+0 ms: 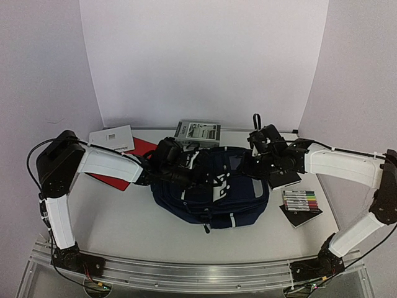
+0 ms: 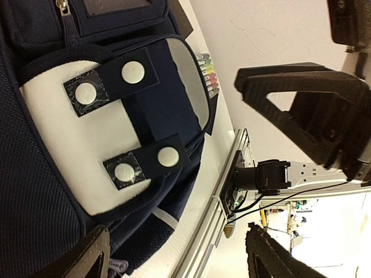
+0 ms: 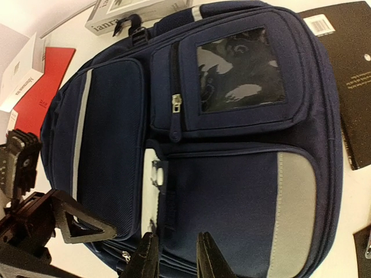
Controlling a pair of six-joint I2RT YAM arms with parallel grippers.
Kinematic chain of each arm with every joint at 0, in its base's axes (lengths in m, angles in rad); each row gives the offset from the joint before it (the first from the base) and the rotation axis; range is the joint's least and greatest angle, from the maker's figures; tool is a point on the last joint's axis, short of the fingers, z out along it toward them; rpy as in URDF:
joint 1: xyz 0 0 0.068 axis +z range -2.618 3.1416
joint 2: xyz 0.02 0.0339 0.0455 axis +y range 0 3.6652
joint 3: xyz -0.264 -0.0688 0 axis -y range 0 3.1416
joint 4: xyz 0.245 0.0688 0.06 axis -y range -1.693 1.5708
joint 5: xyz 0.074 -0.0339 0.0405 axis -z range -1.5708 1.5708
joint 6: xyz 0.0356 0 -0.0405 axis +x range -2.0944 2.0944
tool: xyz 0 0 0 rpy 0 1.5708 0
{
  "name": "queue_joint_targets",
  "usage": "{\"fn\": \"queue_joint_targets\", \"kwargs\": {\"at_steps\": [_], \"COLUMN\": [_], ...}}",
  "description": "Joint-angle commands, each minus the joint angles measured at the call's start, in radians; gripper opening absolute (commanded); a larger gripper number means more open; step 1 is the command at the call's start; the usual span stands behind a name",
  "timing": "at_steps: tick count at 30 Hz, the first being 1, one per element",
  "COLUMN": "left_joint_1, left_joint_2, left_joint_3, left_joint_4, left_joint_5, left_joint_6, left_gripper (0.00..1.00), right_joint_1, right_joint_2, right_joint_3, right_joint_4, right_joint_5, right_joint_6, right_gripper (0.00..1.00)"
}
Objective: Pack the student bag
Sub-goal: Adjust the student bag at the center of the board.
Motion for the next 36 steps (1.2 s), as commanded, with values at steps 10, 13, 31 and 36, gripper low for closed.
{"fn": "queue_joint_targets", "kwargs": {"at_steps": [10, 13, 31, 36], "left_joint_1": [0.151, 0.164, 0.244, 0.262], "left_joint_2": [-0.350, -0.372, -0.463, -0.496], "left_joint_3": [-0.199, -0.202, -0.244, -0.263], "left_joint_4": [-0.275, -0.314, -0.394, -0.402], "left_joint_5": [-0.299, -0.335, -0.369, -0.373], "left_joint_6": [0.049, 0.051, 0.038, 0.030], "left_gripper": [0.81, 0.82, 0.86, 0.87], "right_joint_1": [0.082, 0.082, 0.041, 0.031], "right_joint_2": [0.211, 0.246, 0.394, 0.366], "right_joint_3": [0.169, 0.166, 0.032, 0.000], "right_joint_4": [0.069, 0.068, 0.064, 0.060], "right_joint_5": [-0.081, -0.068, 0.034, 0.042], "right_joint_6": [0.003, 0.011, 0.064, 0.087], "right_gripper": [0.16, 0.14, 0.12, 0.13]}}
